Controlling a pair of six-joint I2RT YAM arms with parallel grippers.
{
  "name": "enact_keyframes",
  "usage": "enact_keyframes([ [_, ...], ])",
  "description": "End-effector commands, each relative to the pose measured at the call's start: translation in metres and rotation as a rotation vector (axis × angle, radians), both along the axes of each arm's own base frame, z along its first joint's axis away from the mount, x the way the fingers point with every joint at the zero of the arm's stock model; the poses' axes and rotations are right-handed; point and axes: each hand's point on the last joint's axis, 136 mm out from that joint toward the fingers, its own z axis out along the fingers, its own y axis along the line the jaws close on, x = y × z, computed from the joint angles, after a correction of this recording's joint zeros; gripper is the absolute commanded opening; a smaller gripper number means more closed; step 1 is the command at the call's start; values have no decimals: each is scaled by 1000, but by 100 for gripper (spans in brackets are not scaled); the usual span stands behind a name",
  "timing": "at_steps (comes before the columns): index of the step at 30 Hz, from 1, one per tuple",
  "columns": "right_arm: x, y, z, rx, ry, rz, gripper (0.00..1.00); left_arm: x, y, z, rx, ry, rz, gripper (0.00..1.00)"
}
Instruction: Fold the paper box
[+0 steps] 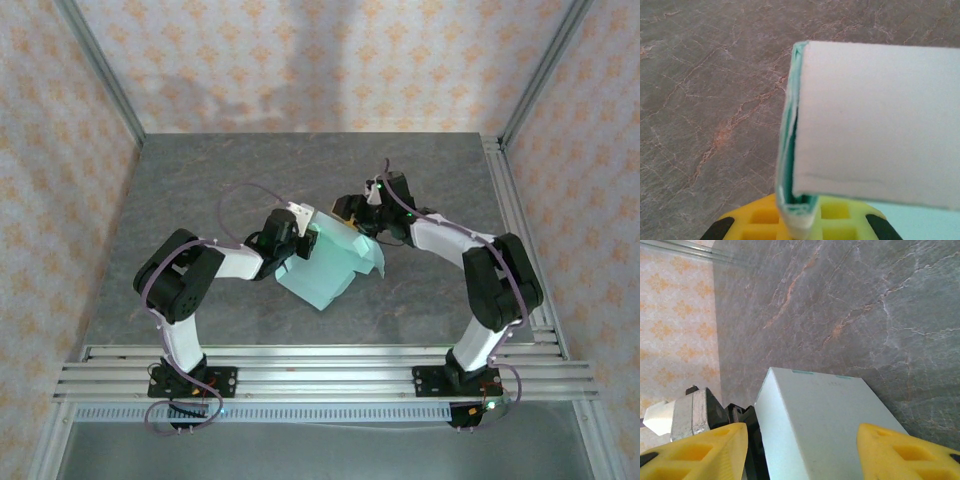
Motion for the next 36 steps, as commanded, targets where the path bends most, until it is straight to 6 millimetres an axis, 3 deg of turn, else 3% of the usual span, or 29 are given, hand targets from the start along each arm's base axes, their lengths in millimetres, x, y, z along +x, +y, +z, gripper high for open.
enact_keyframes([
  [1,-5,16,0,11,6,76,59,6,-2,7,-7,-27,7,9],
  [8,-36,61,18,67,-38,242,59,12,-1,9,-20,-23,50,9],
  [15,-25,44,41,44,-107,169,62,15,0,20,-59,-42,63,9],
  [21,-5,1,65,-62,-208,14,73,11,3,27,-101,-53,53,9],
  [27,1,-62,99,-167,-302,-197,77,8,10,40,-148,-72,71,8],
  [32,-14,-113,128,-205,-395,-371,77,7,20,58,-221,-88,107,6],
  [36,-39,-146,145,-204,-479,-484,76,10,30,76,-330,-75,154,5],
])
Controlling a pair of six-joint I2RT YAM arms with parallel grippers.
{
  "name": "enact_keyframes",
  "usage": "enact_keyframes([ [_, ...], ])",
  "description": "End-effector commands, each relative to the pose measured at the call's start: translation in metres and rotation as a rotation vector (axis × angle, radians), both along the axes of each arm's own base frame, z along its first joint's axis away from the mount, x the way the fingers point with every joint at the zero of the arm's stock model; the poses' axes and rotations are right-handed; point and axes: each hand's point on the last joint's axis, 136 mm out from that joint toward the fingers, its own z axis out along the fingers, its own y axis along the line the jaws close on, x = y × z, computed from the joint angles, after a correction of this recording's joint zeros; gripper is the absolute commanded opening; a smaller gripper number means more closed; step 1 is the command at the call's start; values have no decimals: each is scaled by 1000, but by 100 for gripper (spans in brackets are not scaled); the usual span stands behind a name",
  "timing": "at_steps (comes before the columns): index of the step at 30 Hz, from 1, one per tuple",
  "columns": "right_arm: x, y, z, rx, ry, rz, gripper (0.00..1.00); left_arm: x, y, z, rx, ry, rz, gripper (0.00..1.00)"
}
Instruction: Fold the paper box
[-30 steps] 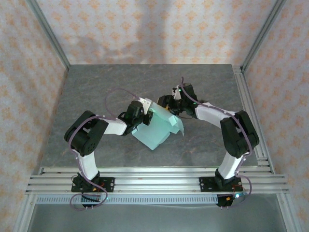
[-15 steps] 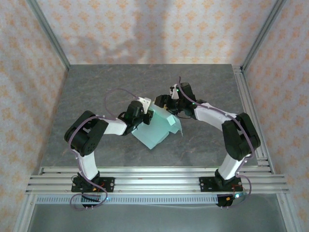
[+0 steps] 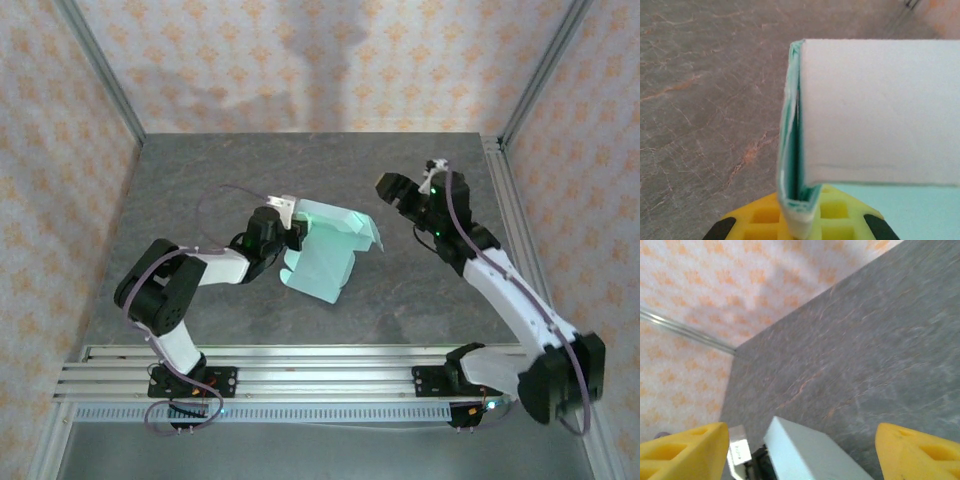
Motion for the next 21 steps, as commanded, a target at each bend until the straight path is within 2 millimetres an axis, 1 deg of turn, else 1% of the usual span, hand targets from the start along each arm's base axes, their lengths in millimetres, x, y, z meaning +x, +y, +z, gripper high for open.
enact_keyframes([
  [1,-15,-34,4,-39,-56,-136,76,8,8,37,-168,-38,58,5],
  [3,-26,-45,5,-32,-83,-170,75,10,14,48,-245,-38,84,5],
  [4,-32,-47,5,-23,-97,-176,75,10,16,54,-280,-42,89,3],
  [6,-41,-49,5,6,-126,-169,76,12,20,62,-331,-43,99,0],
  [8,-48,-44,4,45,-151,-138,75,14,22,70,-392,-28,119,0],
  [12,-52,-19,-1,134,-166,-8,75,14,16,89,-483,-40,91,0],
  [14,-49,-6,-3,197,-158,44,75,15,15,96,-513,-44,87,0],
  [17,-41,9,-7,260,-161,76,72,16,15,105,-557,-51,89,0],
  [21,-31,33,-2,299,-179,132,67,18,12,112,-608,-58,79,0],
])
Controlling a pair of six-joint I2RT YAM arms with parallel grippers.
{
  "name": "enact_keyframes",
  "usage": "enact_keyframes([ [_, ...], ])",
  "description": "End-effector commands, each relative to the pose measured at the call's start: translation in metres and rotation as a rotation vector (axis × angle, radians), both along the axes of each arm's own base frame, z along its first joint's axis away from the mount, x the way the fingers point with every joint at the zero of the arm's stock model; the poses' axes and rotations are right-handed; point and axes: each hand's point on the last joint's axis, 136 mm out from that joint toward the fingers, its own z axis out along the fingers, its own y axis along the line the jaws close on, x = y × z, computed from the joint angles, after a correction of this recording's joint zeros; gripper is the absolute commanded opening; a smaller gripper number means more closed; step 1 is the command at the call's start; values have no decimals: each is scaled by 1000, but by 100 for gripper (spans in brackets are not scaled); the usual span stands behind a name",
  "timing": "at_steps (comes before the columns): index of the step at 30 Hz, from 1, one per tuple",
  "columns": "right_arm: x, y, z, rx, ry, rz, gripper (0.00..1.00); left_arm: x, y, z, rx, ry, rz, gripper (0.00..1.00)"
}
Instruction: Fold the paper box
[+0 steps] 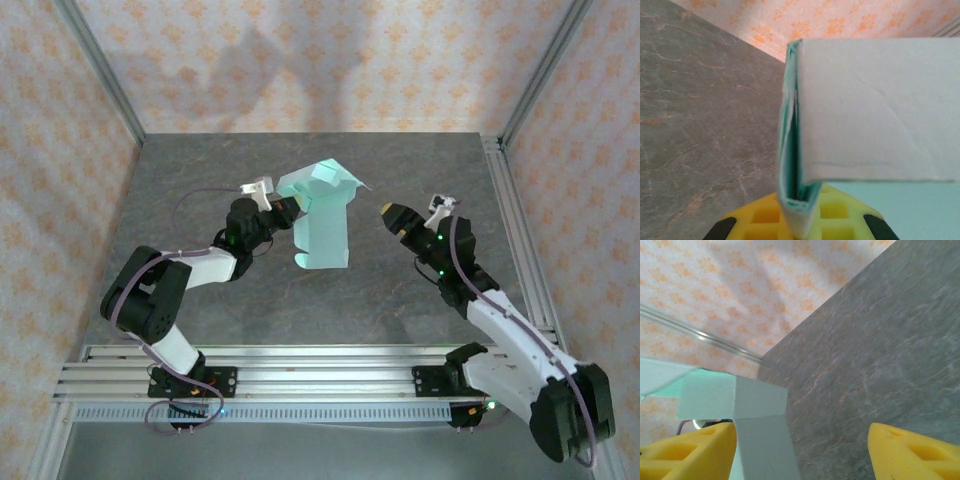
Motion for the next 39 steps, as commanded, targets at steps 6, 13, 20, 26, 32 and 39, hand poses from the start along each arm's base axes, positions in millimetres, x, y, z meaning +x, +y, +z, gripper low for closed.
enact_keyframes([
  [6,15,62,51,182,-152,162,60,1,-6,39,-97,-92,-30,0],
  [13,26,84,55,215,-157,202,50,-3,-5,37,-76,-96,-35,0],
  [20,28,80,54,220,-150,173,50,-5,-3,32,-61,-94,-31,0],
  [26,31,85,54,240,-136,179,47,-4,-4,28,-53,-92,-36,0],
  [32,30,97,50,238,-121,216,46,-4,-4,26,-47,-93,-37,0],
  [39,27,84,49,203,-130,161,42,-5,-3,23,-29,-86,-34,0],
])
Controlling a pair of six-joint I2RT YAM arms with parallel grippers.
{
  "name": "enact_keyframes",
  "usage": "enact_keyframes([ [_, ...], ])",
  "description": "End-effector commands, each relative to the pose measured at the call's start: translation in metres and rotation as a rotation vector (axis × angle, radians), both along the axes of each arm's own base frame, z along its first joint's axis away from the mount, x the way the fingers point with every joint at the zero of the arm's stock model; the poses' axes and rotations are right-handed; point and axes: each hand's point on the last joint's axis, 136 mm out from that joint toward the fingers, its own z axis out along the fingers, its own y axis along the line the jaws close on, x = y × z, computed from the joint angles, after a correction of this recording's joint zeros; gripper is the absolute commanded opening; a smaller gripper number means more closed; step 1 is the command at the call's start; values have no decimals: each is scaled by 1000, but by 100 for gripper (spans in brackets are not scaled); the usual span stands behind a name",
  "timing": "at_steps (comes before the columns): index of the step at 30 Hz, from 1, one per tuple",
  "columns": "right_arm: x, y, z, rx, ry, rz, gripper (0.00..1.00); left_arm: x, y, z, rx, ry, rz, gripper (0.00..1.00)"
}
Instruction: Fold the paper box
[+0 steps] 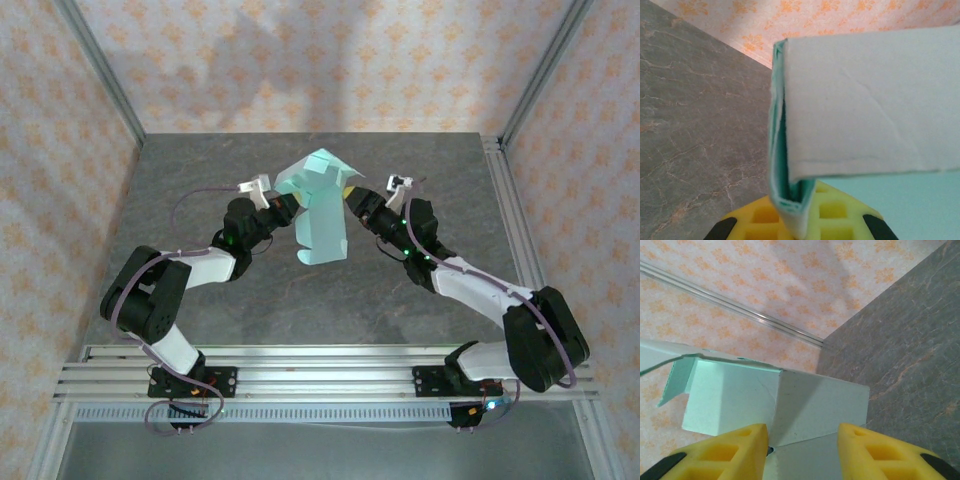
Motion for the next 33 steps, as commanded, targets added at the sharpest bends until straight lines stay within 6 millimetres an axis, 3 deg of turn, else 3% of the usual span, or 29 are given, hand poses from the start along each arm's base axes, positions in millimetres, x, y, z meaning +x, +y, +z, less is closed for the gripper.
enact_keyframes([
  [1,-6,-7,24,17,-76,-25,43,-5,-2,15,13,-68,-22,0],
  [6,-7,-9,25,21,-77,-31,51,-3,-3,15,15,-69,-24,0],
  [9,-5,-4,24,45,-65,-9,51,-3,-4,14,11,-70,-27,0],
  [15,1,9,13,42,-17,37,40,-5,-3,15,17,-72,-27,0],
  [22,2,11,9,27,-3,43,19,-5,-1,14,27,-69,-17,0],
  [27,2,10,10,16,-6,38,13,-5,-1,12,30,-67,-15,0],
  [29,2,9,10,8,-8,32,4,-4,0,12,33,-67,-13,0],
  [33,2,6,10,-10,-11,20,5,-4,1,9,39,-61,-8,0],
])
